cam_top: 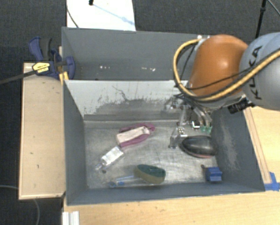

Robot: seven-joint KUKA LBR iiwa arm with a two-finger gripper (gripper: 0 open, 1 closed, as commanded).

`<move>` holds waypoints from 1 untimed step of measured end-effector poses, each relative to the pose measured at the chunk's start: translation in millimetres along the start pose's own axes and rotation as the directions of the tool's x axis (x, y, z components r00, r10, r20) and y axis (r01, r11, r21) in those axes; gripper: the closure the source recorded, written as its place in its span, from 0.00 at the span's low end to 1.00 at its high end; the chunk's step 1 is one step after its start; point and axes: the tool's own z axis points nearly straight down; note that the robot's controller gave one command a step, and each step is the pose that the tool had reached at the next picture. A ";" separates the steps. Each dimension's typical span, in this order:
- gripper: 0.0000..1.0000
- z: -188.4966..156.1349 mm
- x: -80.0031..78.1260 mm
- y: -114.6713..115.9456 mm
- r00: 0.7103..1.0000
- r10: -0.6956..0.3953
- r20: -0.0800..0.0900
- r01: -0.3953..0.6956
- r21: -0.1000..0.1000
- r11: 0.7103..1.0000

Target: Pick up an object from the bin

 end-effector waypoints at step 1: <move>0.00 126.9 -11.8 98.3 0.996 -0.086 0.038 0.086 -0.004 0.996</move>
Offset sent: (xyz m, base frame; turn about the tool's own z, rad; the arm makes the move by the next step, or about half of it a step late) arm 0.0017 0.0950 -0.1329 -0.0833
